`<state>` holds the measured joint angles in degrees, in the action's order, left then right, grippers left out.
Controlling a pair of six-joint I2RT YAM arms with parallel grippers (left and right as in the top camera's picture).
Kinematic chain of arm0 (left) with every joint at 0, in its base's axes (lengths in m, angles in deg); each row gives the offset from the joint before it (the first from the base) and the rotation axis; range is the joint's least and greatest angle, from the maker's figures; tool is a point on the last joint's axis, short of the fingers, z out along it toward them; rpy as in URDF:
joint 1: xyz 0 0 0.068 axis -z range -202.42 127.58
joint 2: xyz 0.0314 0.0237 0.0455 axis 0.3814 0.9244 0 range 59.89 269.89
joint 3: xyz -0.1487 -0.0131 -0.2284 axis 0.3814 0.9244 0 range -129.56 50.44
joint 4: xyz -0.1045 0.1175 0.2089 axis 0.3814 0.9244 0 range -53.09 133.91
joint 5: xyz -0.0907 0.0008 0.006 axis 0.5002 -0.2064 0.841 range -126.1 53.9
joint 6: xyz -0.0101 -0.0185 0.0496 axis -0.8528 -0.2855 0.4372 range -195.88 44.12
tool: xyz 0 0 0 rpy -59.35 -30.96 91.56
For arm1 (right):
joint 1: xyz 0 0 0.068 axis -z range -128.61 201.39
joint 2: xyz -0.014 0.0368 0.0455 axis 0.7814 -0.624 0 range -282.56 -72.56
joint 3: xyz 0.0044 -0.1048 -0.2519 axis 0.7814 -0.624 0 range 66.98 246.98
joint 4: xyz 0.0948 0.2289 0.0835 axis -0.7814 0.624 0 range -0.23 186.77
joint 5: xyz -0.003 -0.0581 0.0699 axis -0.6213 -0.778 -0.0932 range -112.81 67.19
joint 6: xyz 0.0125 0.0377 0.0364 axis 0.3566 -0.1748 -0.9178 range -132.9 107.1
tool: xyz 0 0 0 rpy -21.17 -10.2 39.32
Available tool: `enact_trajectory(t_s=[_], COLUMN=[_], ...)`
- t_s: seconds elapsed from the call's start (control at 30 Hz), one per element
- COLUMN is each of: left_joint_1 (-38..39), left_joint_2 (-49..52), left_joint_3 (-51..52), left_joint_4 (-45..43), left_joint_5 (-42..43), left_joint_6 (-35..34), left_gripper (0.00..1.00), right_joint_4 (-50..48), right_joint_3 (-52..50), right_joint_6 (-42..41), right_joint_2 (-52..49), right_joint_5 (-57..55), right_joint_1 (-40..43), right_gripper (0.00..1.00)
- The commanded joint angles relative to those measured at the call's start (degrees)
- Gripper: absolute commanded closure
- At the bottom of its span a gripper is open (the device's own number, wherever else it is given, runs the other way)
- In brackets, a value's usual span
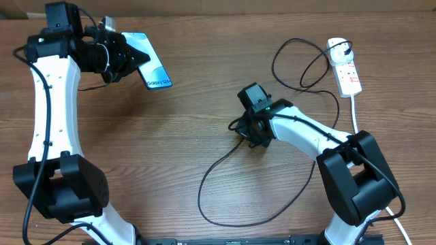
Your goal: Plug charger to phone and switch on socket
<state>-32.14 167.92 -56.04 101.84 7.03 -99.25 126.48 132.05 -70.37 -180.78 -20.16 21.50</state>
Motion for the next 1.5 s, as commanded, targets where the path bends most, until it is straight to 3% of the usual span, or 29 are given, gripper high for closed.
enact_trajectory(t_s=[0.0, 0.1, 0.2, 0.53, 0.8, 1.03, 1.47], left_joint_1=[1.01, 1.27, 1.29, 1.33, 1.51, 1.51, 1.51], left_joint_2=[0.11, 0.11, 0.11, 0.11, 0.11, 0.11, 0.11], left_joint_3=[-0.50, -0.50, -0.50, -0.50, -0.50, -0.50, -0.50], left_joint_4=[-0.20, -0.20, -0.22, 0.02, 0.04, 0.44, 0.57], left_joint_5=[-0.07, -0.09, -0.11, -0.09, -0.09, -0.09, -0.09], left_joint_6=[1.97, 1.99, 2.05, 2.19, 2.27, 3.72, 3.76], left_gripper=[0.96, 0.96, 0.96, 0.96, 0.96, 0.96, 0.96], right_joint_4=[-0.83, -1.11, -1.81, -2.75, -3.69, -4.13, -5.16], right_joint_3=[-1.14, -1.14, -1.14, -1.14, -1.14, -1.14, -1.40], right_joint_6=[-4.04, -4.04, -4.04, -3.58, -3.58, -3.61, -3.61], right_joint_2=[0.74, 0.76, 0.74, 0.76, 0.74, 0.74, 0.74], right_joint_5=[-3.10, -3.61, -4.33, -5.14, -3.85, -1.27, -0.70], right_joint_1=[-0.42, -0.42, -0.39, -0.24, 1.38, 1.46, 1.46], right_gripper=[0.96, 0.94, 0.79, 0.75, 0.74, 0.81, 0.85])
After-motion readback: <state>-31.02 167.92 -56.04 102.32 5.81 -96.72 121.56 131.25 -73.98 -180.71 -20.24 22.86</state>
